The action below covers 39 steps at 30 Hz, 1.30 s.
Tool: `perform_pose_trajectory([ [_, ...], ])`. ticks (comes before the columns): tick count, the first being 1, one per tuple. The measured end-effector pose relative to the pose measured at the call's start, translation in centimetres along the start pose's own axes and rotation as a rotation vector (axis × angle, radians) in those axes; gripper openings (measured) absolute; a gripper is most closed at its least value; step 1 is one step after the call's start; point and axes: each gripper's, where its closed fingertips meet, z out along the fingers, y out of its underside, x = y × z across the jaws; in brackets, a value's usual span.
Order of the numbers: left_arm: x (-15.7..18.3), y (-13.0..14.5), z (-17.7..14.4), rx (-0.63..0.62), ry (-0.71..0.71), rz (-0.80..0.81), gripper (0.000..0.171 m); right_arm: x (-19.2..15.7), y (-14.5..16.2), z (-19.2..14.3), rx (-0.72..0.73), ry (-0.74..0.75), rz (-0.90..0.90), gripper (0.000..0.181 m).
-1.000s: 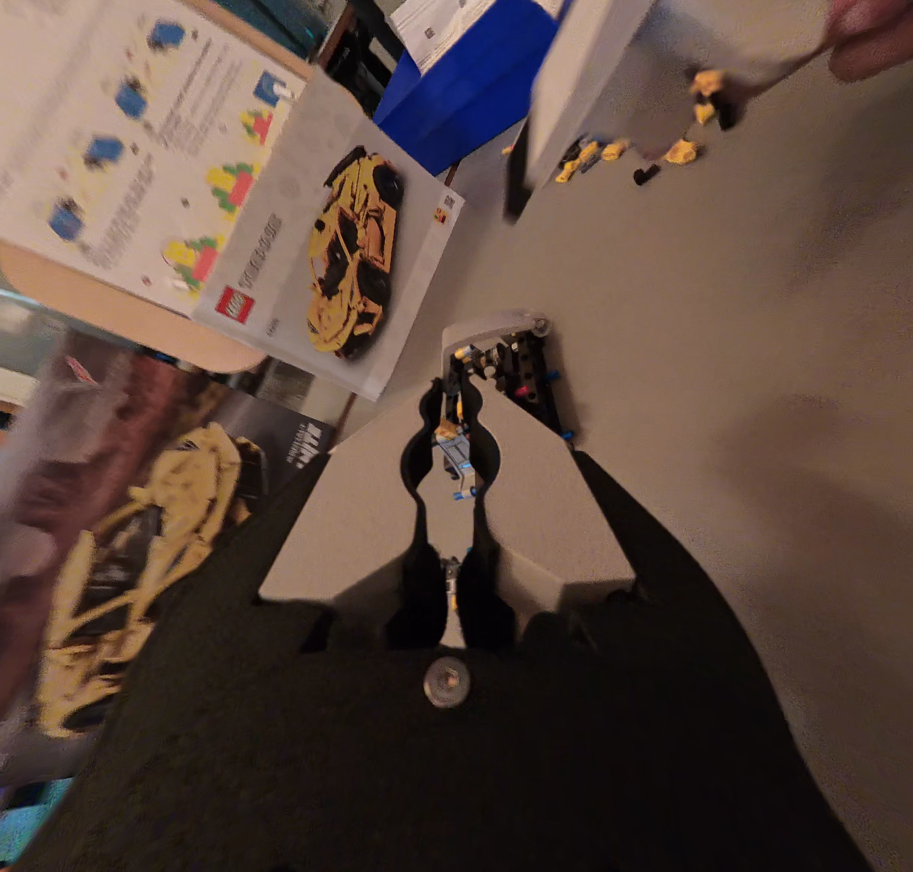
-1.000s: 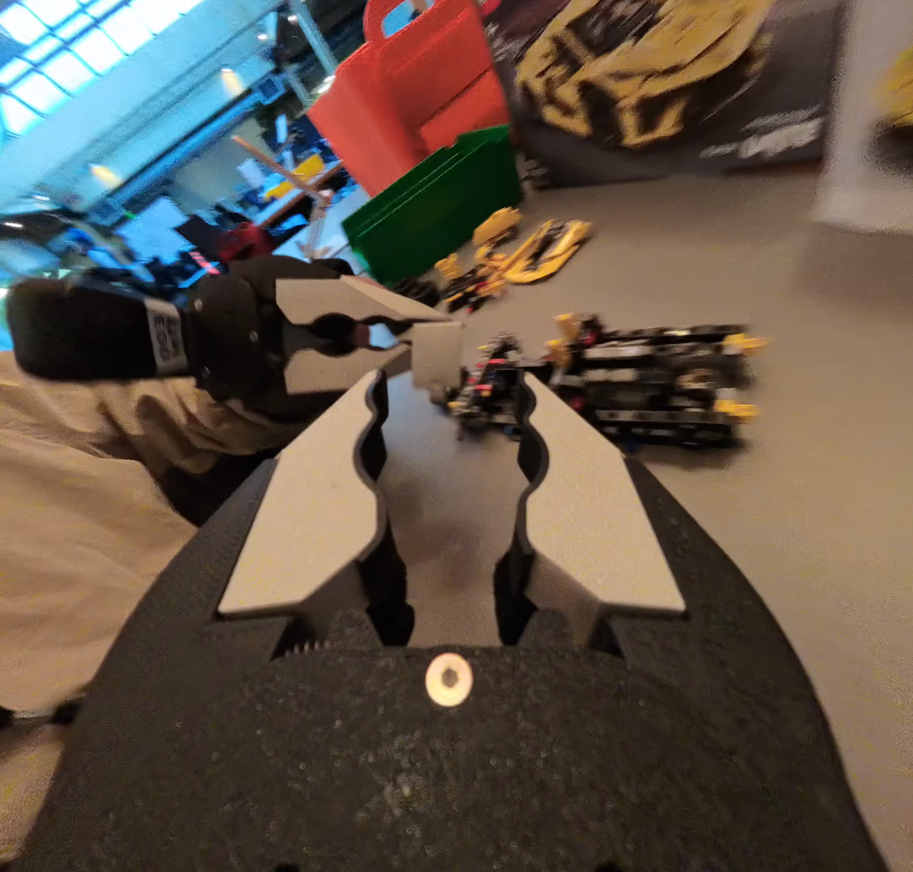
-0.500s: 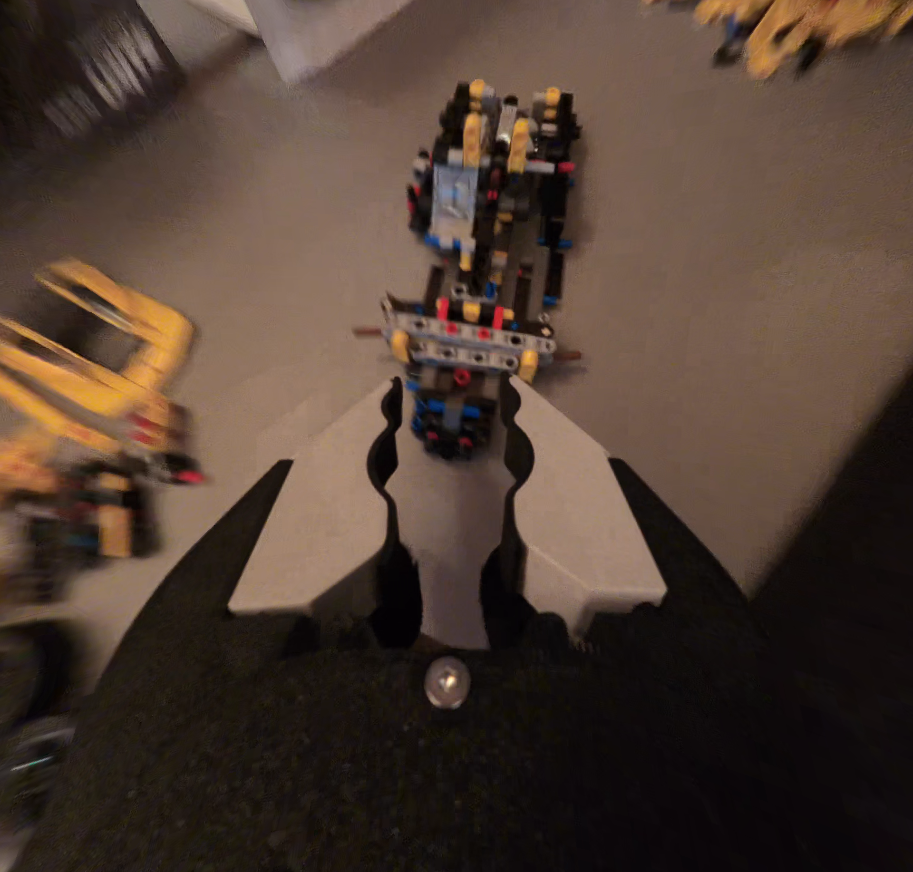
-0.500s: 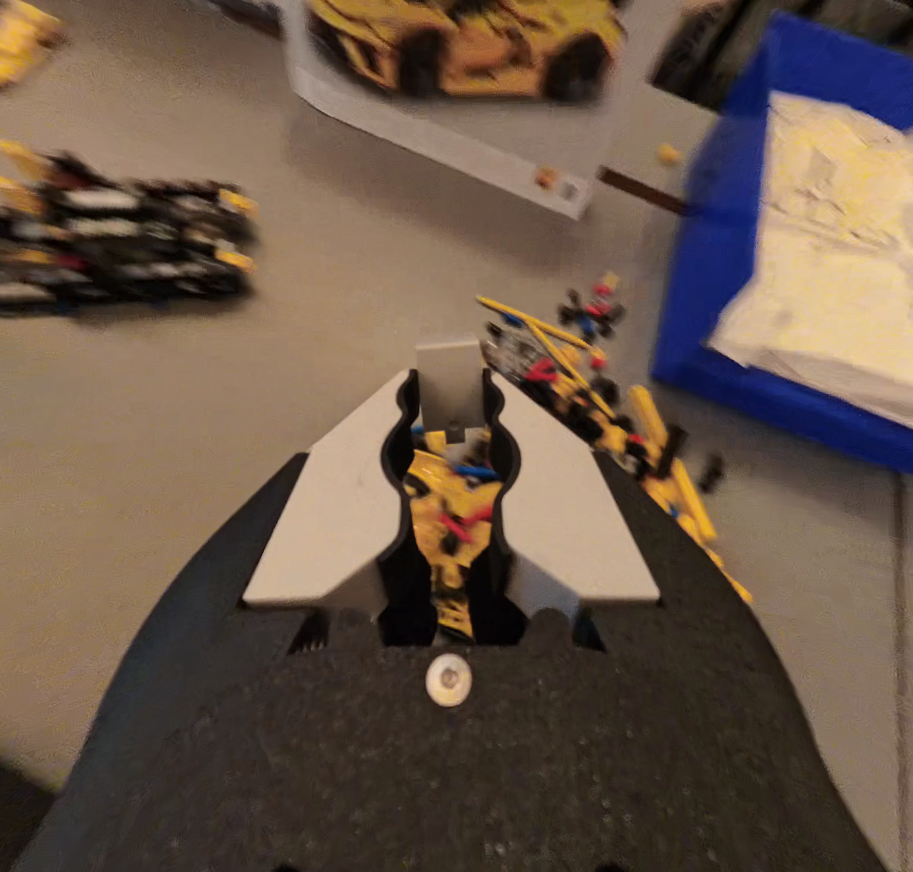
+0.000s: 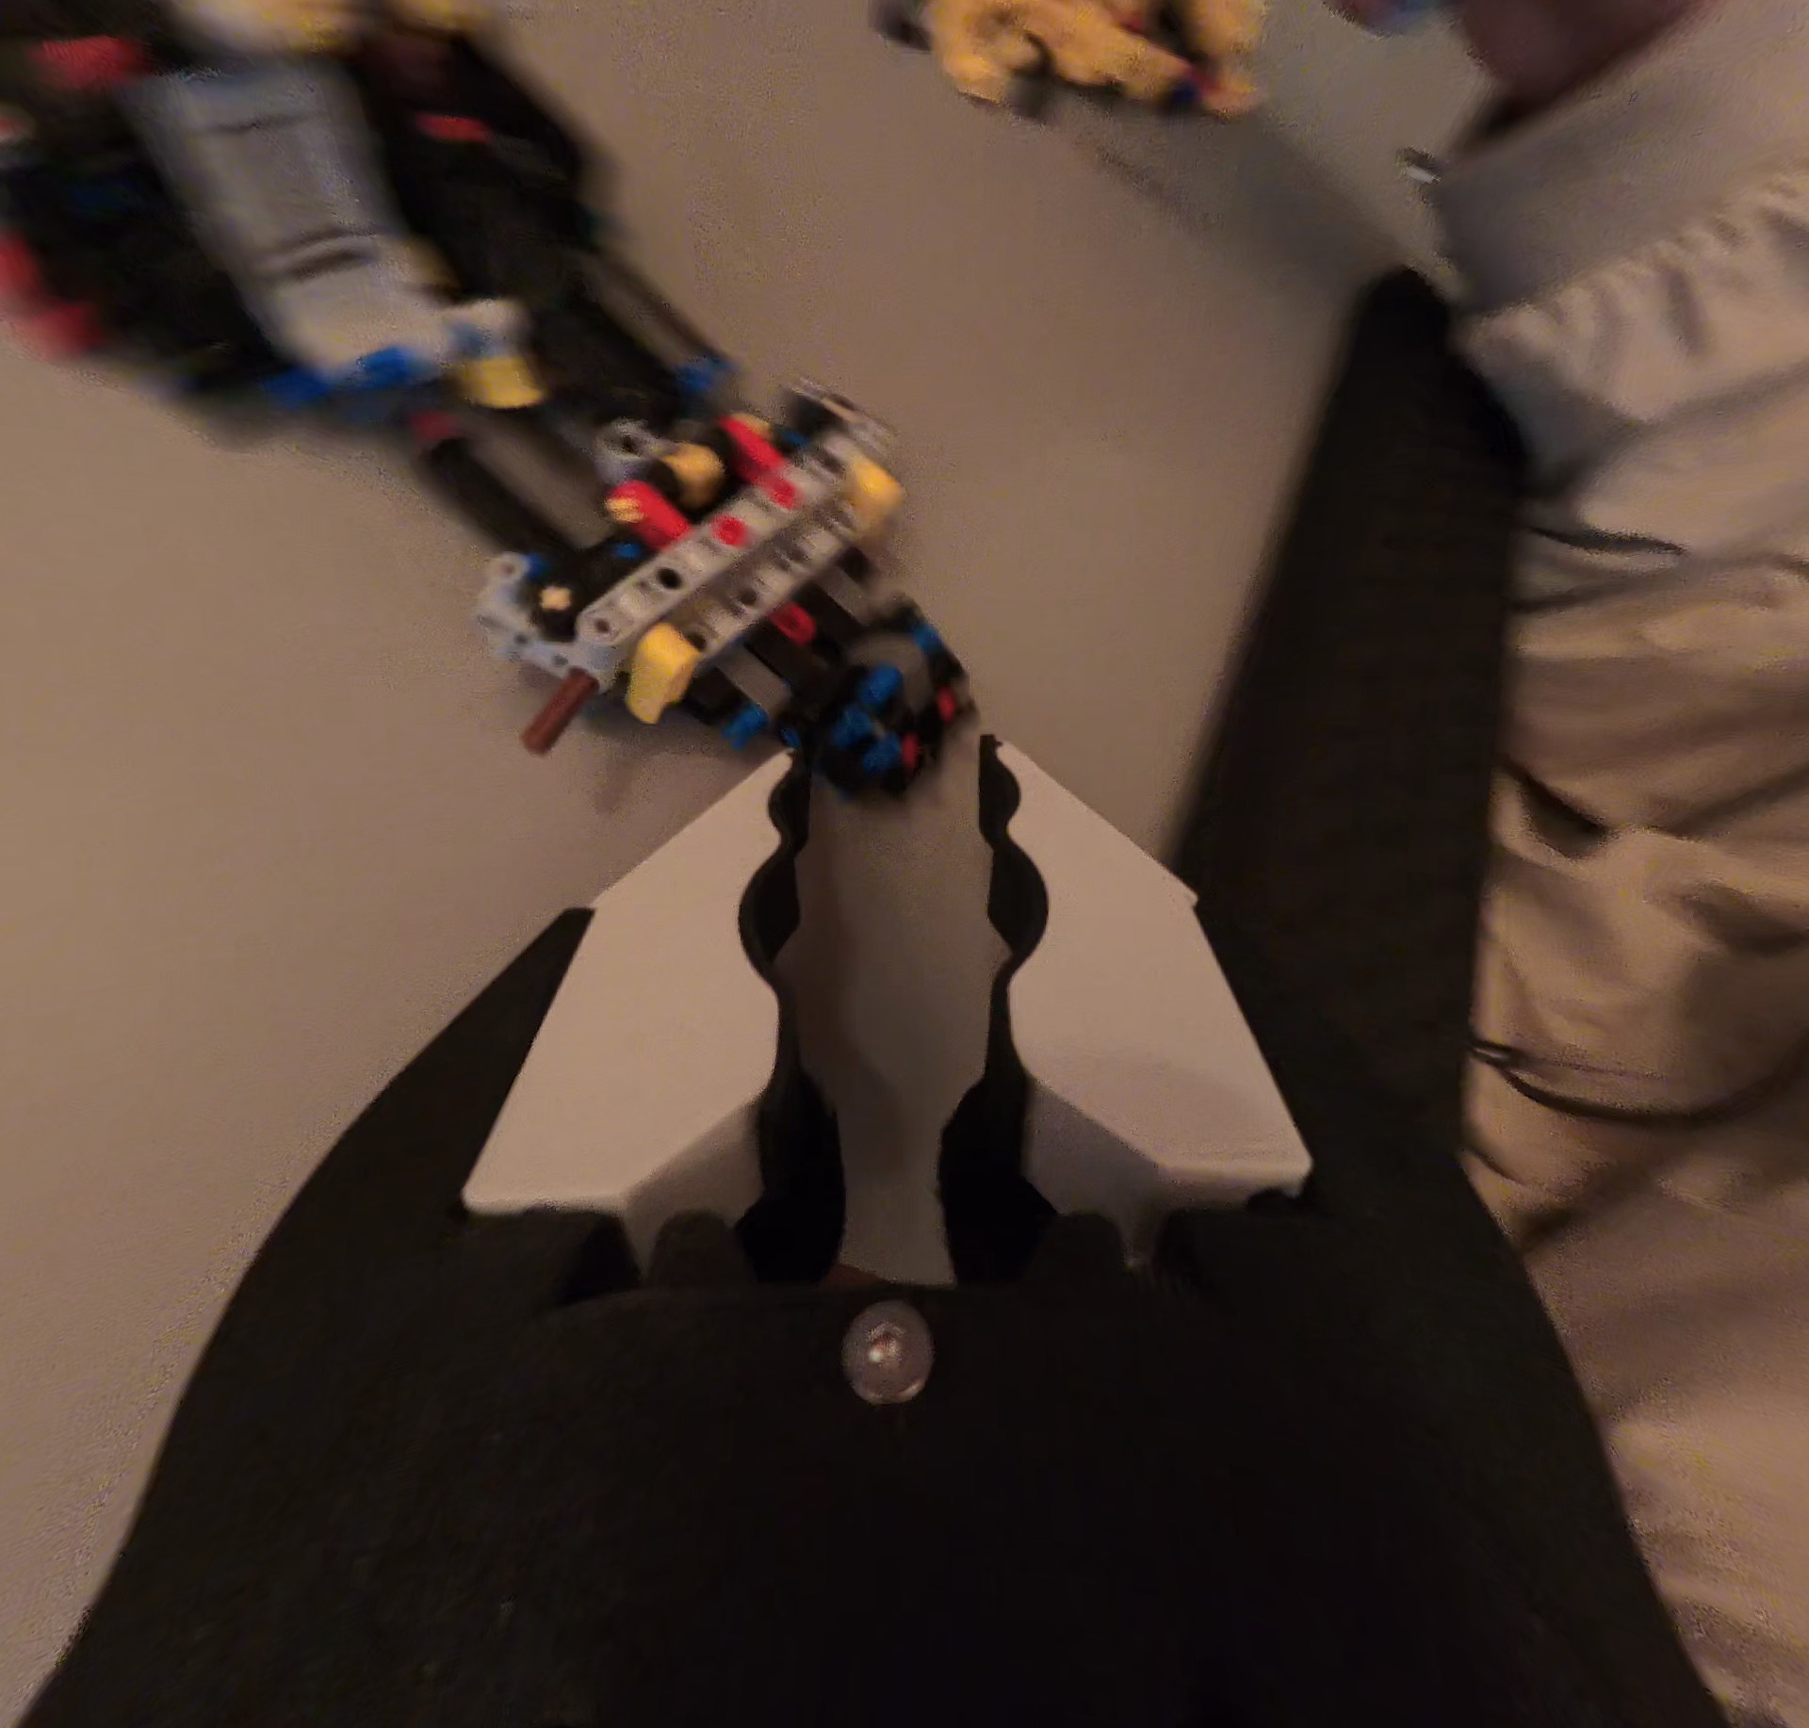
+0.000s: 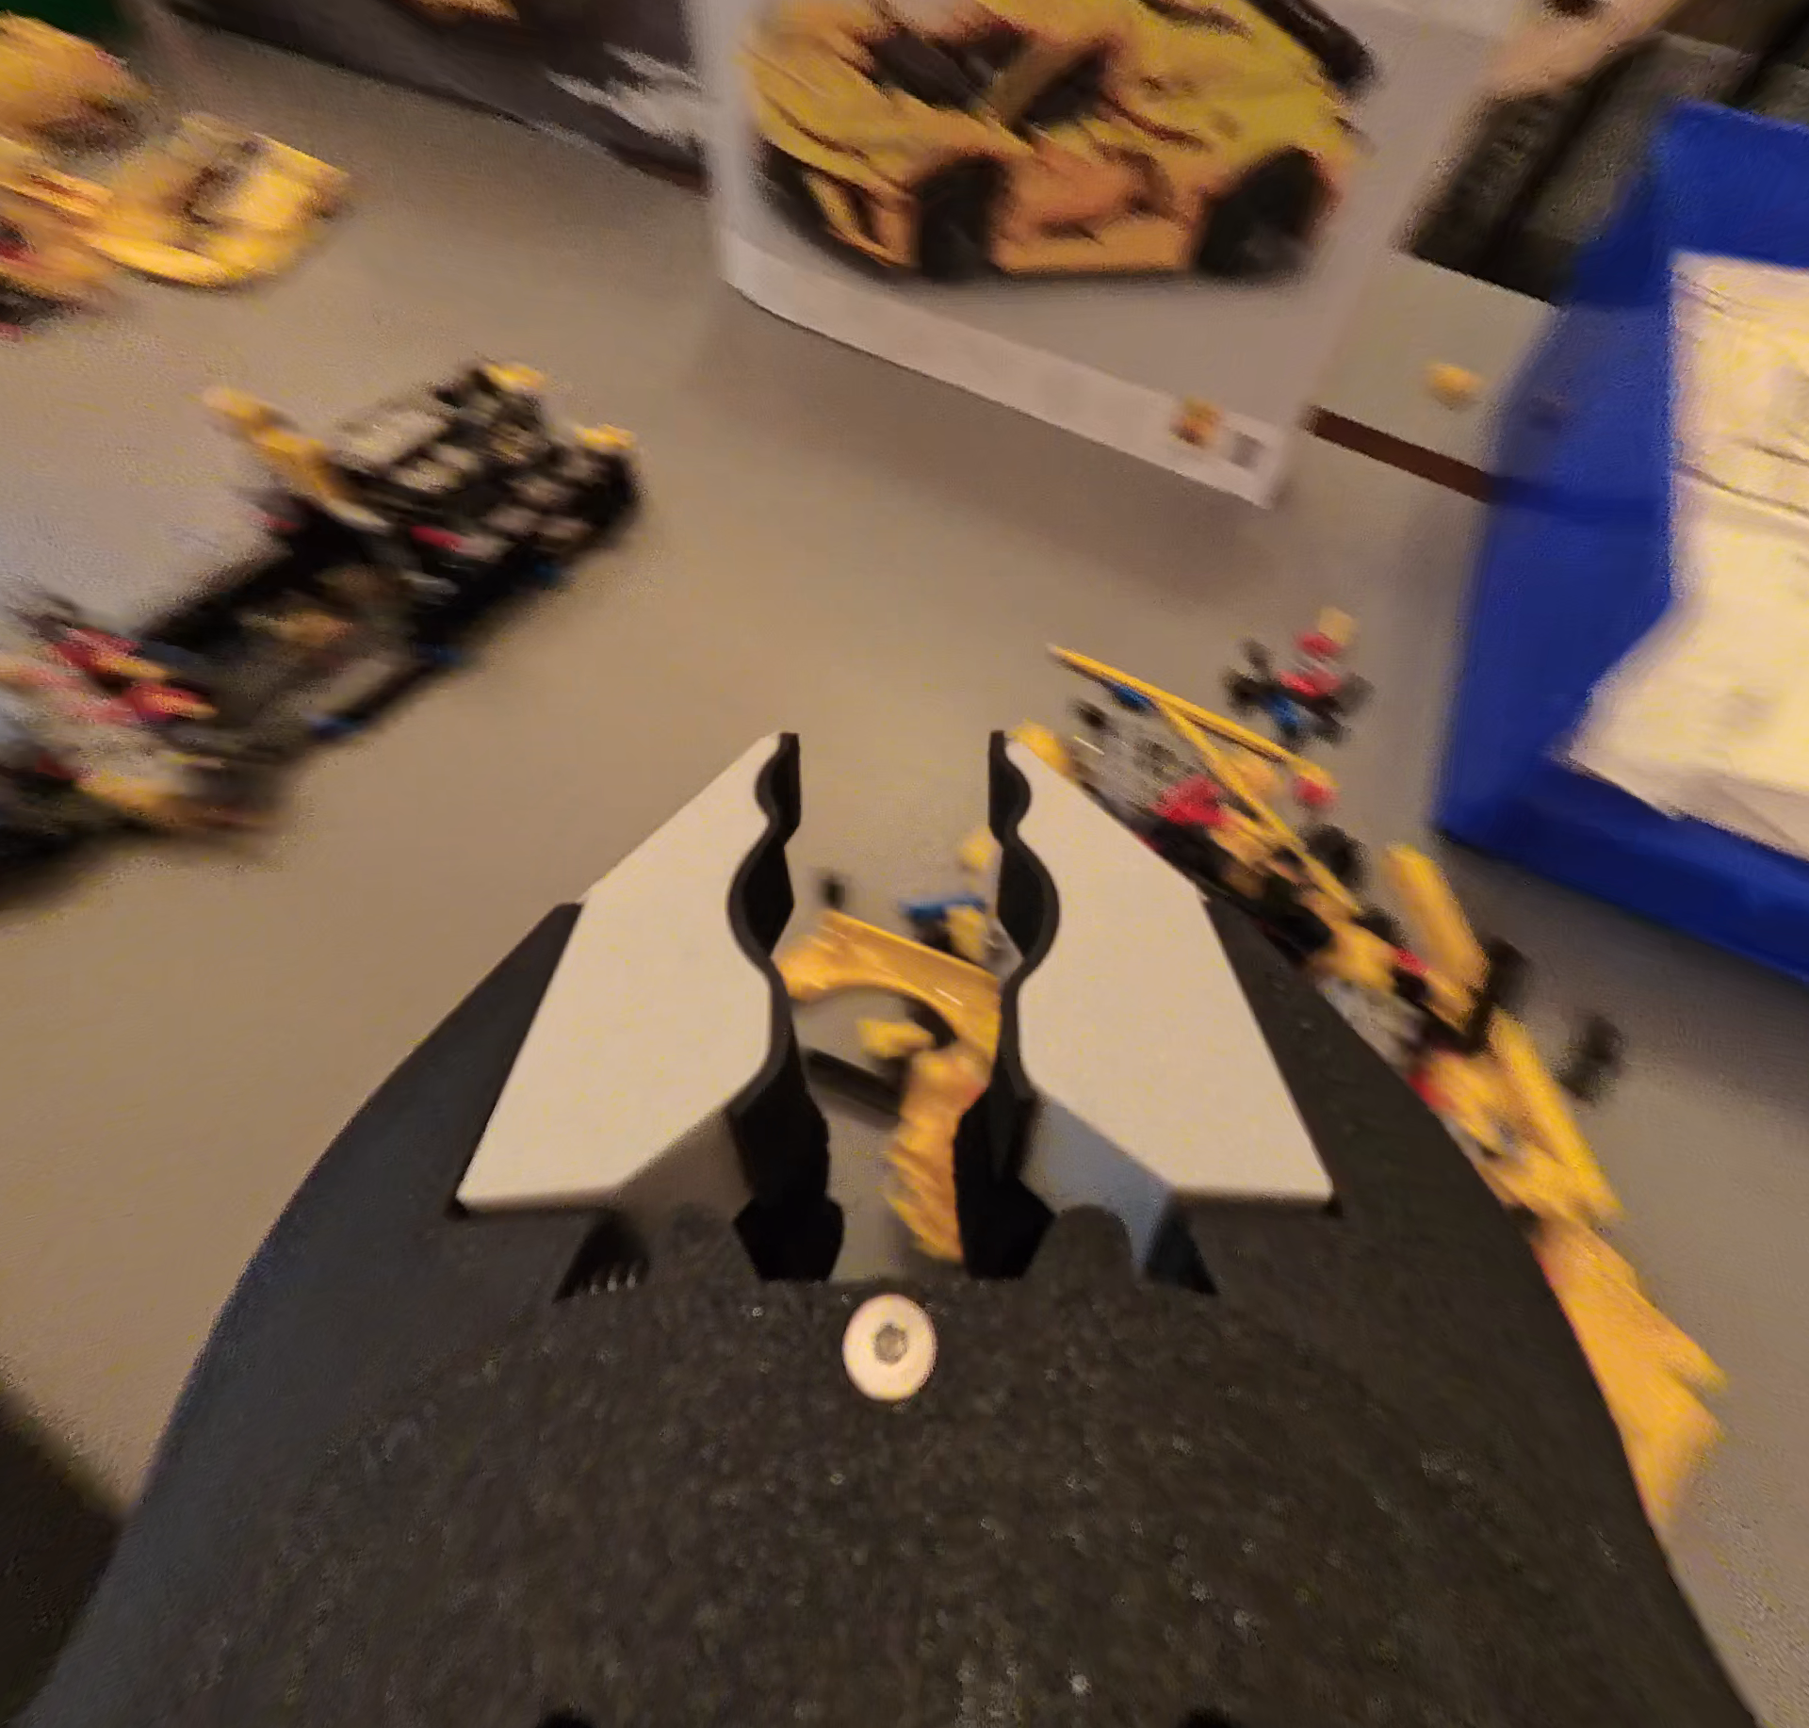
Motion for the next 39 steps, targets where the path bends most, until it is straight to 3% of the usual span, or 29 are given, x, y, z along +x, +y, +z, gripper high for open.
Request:
perform_pose_trajectory([
  [2, 1.8, -0.4, 0.7, -0.041, 0.004, 0.06, 0.035, -5.5, -1.6, 0.7, 0.046, -0.195, -0.027, 0.038],
  [4, 1.7, -2.3, -0.6, 0.029, -0.038, 0.083, 0.035, -10.4, -2.2, 1.3, 0.058, -0.359, -0.036, 0.038],
  [8, -3.4, -4.5, -3.1, 0.086, -0.156, -0.018, 0.035, -15.6, -1.1, 3.4, 0.004, -0.515, -0.122, 0.041],
  [12, -5.0, -6.2, -2.0, 0.191, -0.124, -0.172, 0.035, -15.5, -0.5, 6.9, -0.09, -0.55, -0.193, 0.042],
  [17, -7.4, -7.1, -2.0, 0.28, -0.323, -0.092, 0.032, -14.8, -0.2, 9.6, -0.154, -0.577, -0.246, 0.037],
  [20, -7.6, -7.7, -2.4, 0.259, -0.36, 0.022, 0.031, -16.5, -1.3, 8.9, -0.164, -0.625, -0.33, 0.039],
  [23, -6.7, -7.7, -1.8, 0.146, -0.336, 0.303, 0.031, -18.9, -1.2, 8.1, -0.122, -0.693, -0.38, 0.039],
  [25, -7.4, -7.6, -1.4, 0.095, -0.387, 0.469, 0.032, -19.0, -0.7, 8.7, -0.1, -0.657, -0.408, 0.036],
  [27, -8.1, -8.2, -1.1, 0.103, -0.419, 0.527, 0.032, -18.9, -0.6, 8.8, -0.095, -0.657, -0.417, 0.034],
  [30, -6.9, -8.5, 0.4, 0.105, -0.285, 0.495, 0.032, -19.8, -1.2, 8.3, -0.073, -0.747, -0.358, 0.031],
  [34, -7.6, -8.3, 1.3, 0.08, -0.297, 0.542, 0.026, -19.0, -0.6, 9.1, -0.066, -0.671, -0.438, 0.021],
  [39, -7.7, -8.5, 1.4, 0.102, -0.303, 0.59, 0.018, -15.9, -3.1, 9.4, 0.095, -0.471, -0.46, 0.014],
])
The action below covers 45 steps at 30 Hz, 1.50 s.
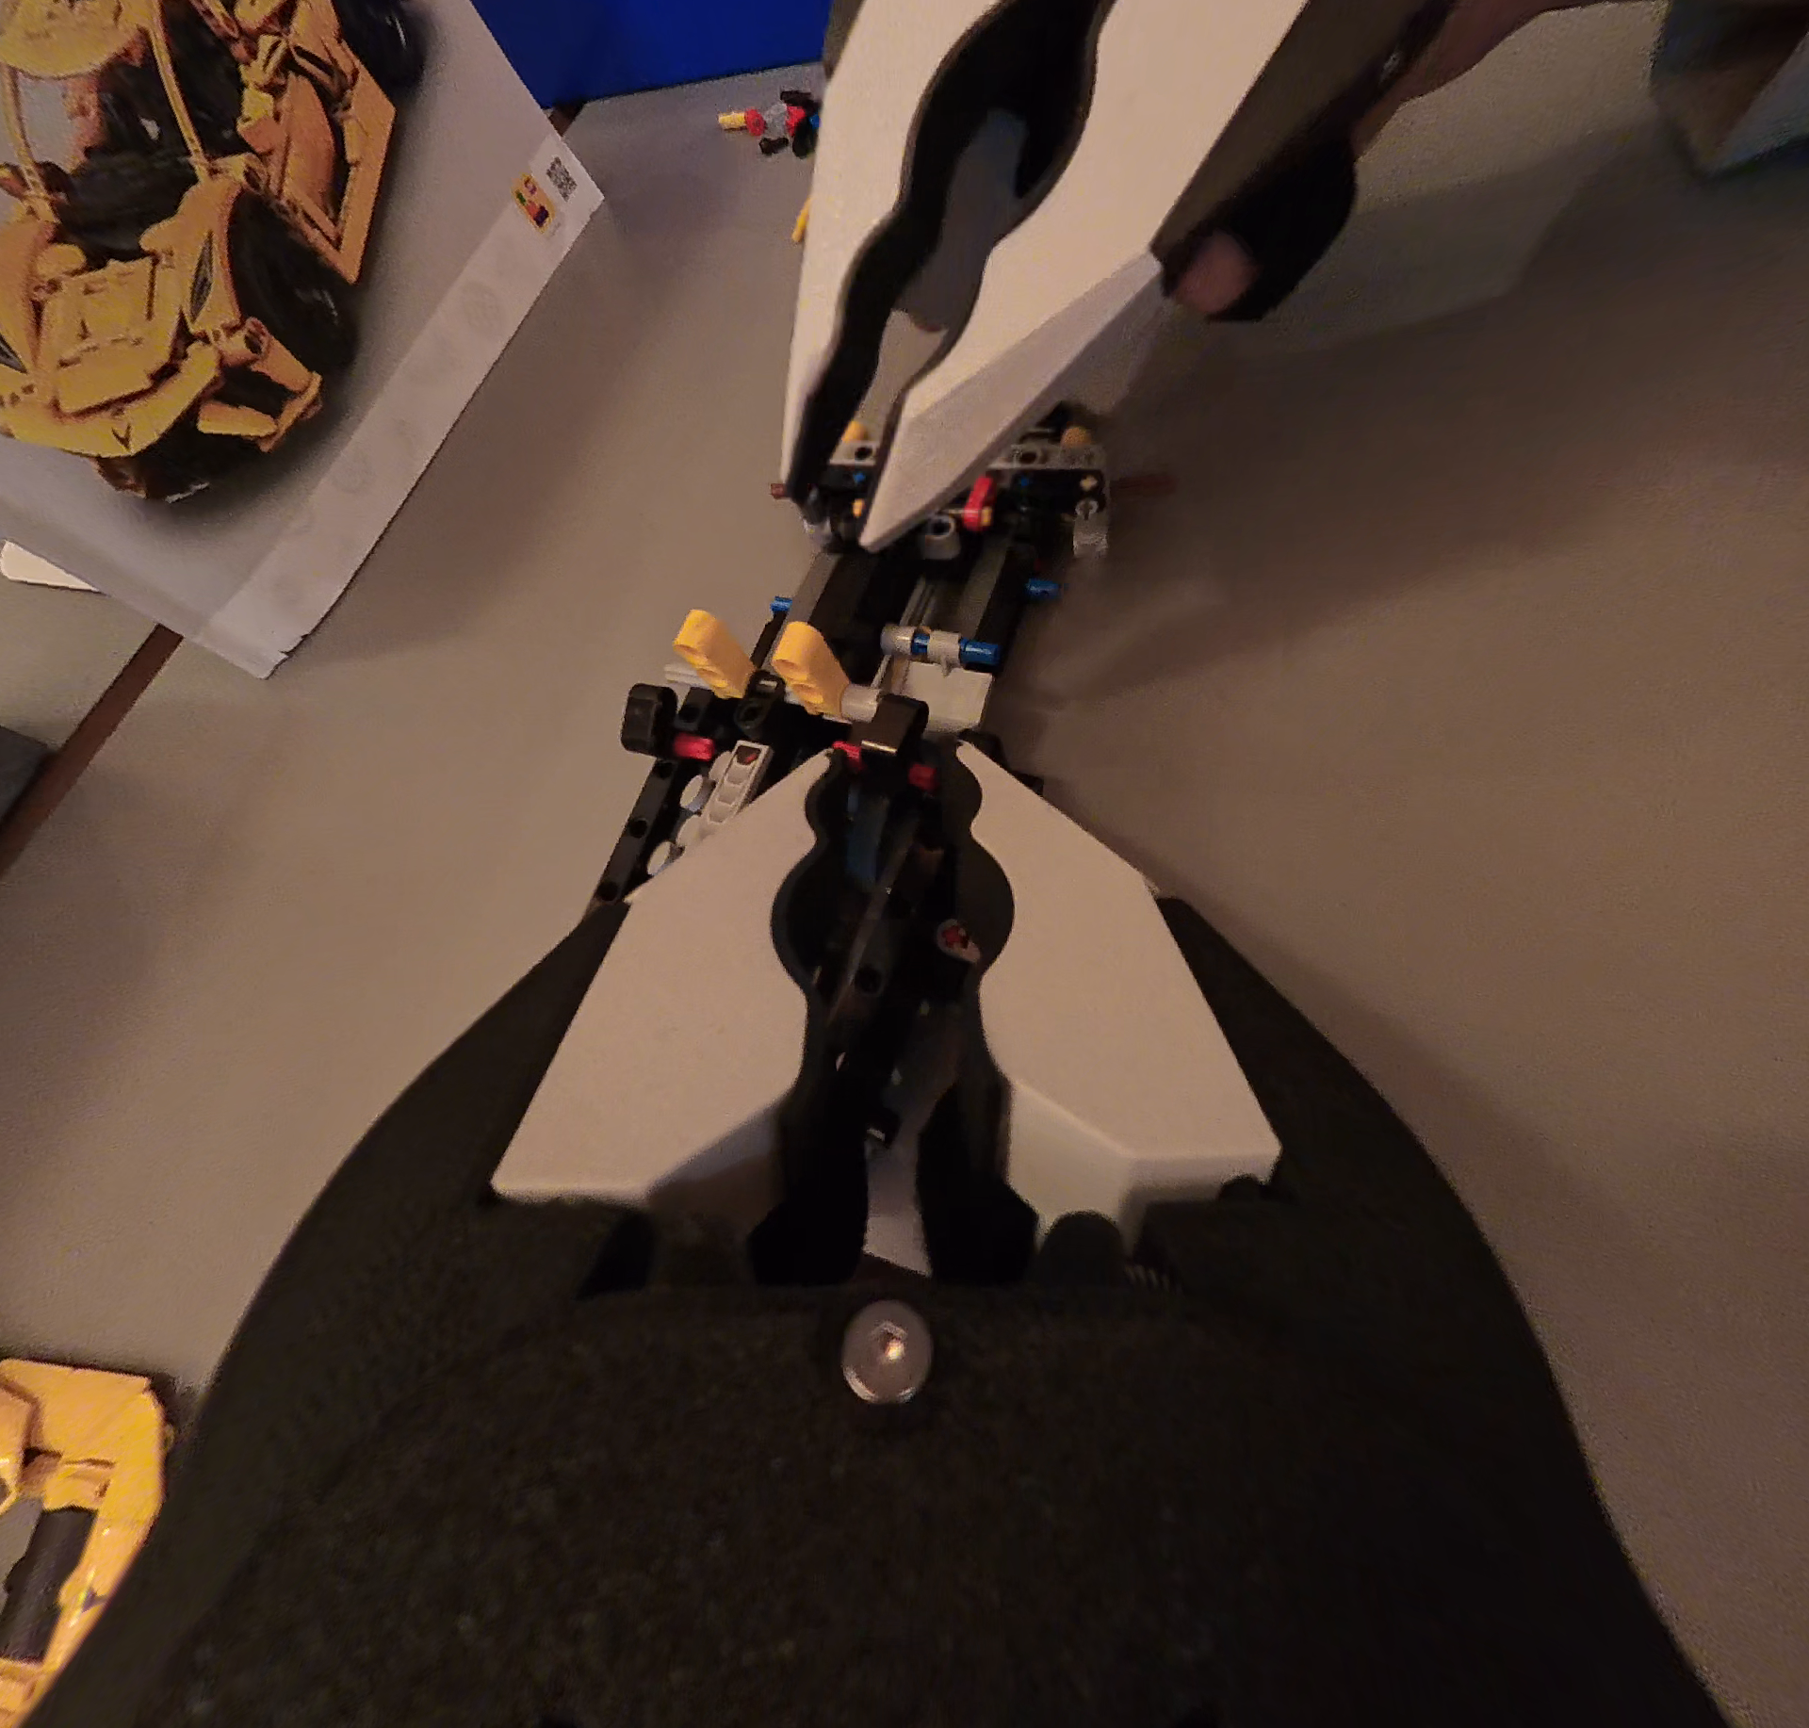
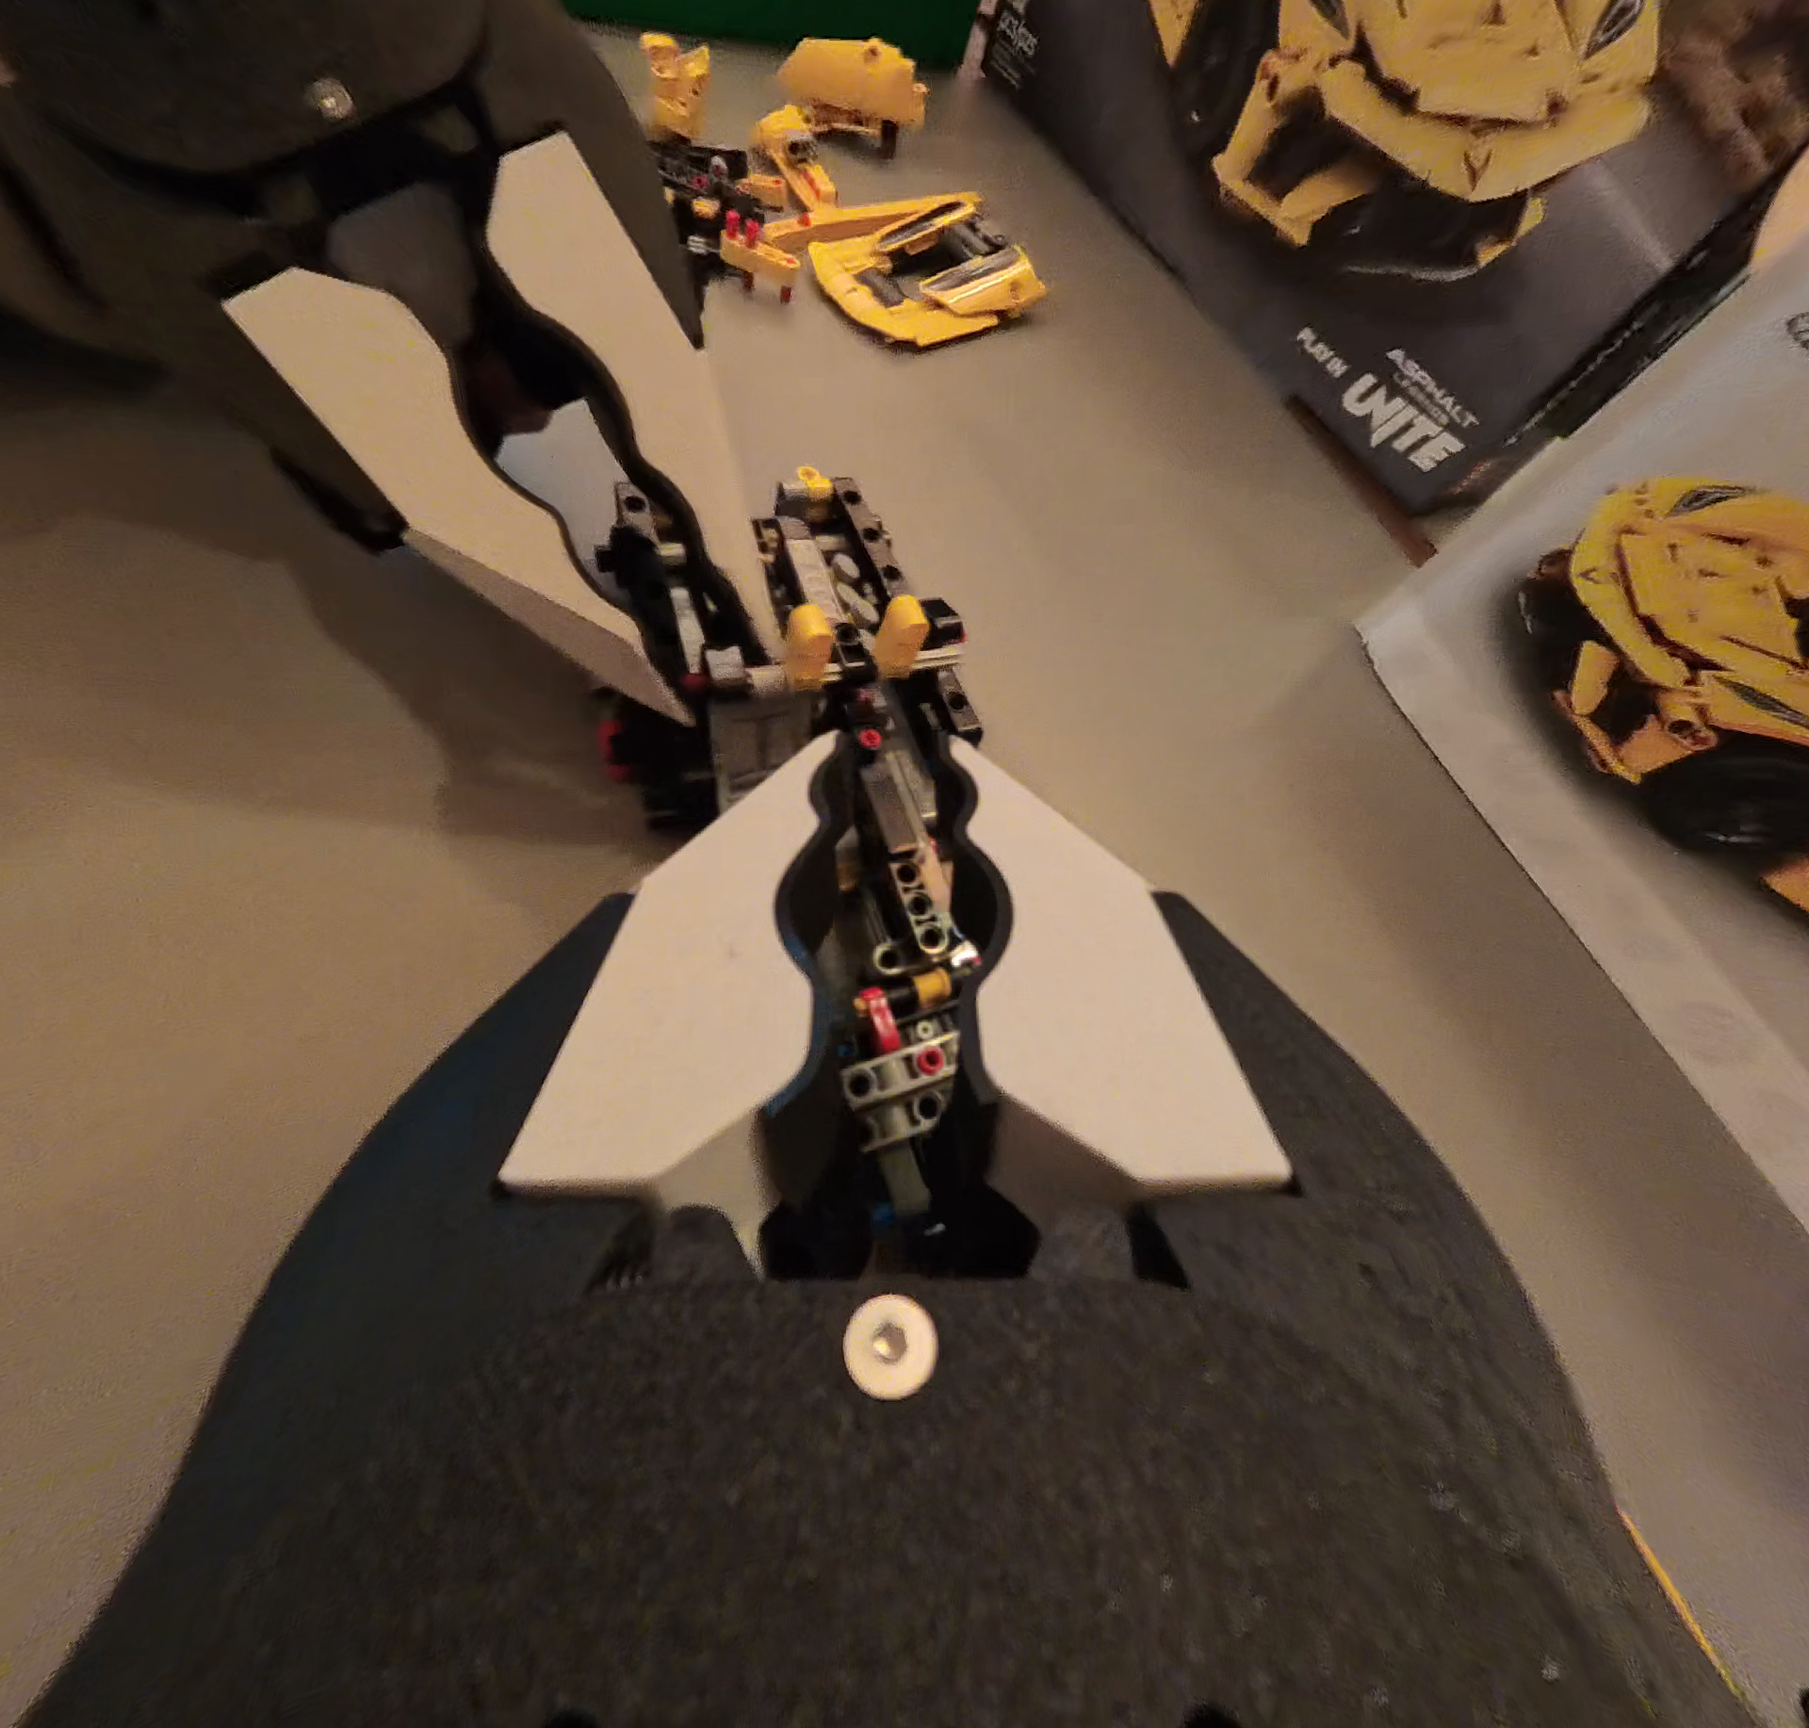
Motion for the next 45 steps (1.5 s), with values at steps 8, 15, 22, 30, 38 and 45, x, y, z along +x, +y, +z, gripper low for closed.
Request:
perform_pose_trajectory([
  [8, 0.7, -0.9, 0.5, 0.054, 0.066, -0.128, 0.014, 0.5, 2.5, 1.6, -0.141, -0.072, 0.115, 0.014],
  [15, 1.3, -2.8, -1.6, 0.113, 0.079, -0.137, 0.026, 0.9, 1.9, 1.4, -0.101, -0.004, 0.037, 0.01],
  [22, -0.8, 0.4, -1.1, 0.021, -0.015, -0.298, 0.039, -1.6, 2.1, -1.3, -0.093, 0.051, 0.269, 0.026],
  [30, 0.5, 1.5, 0.6, -0.06, -0.013, -0.306, 0.036, -4.0, 2.6, 0.1, -0.108, 0.16, 0.401, 0.018],
  [38, 0.8, 1.4, 0.6, -0.067, -0.026, -0.257, 0.035, -3.2, 2.3, -0.4, -0.064, 0.187, 0.409, 0.003],
  [45, 1.5, 2.0, -0.6, -0.057, 0.162, -0.203, 0.034, -6.1, -0.5, -2.9, -0.113, -0.038, -0.071, 0.027],
])
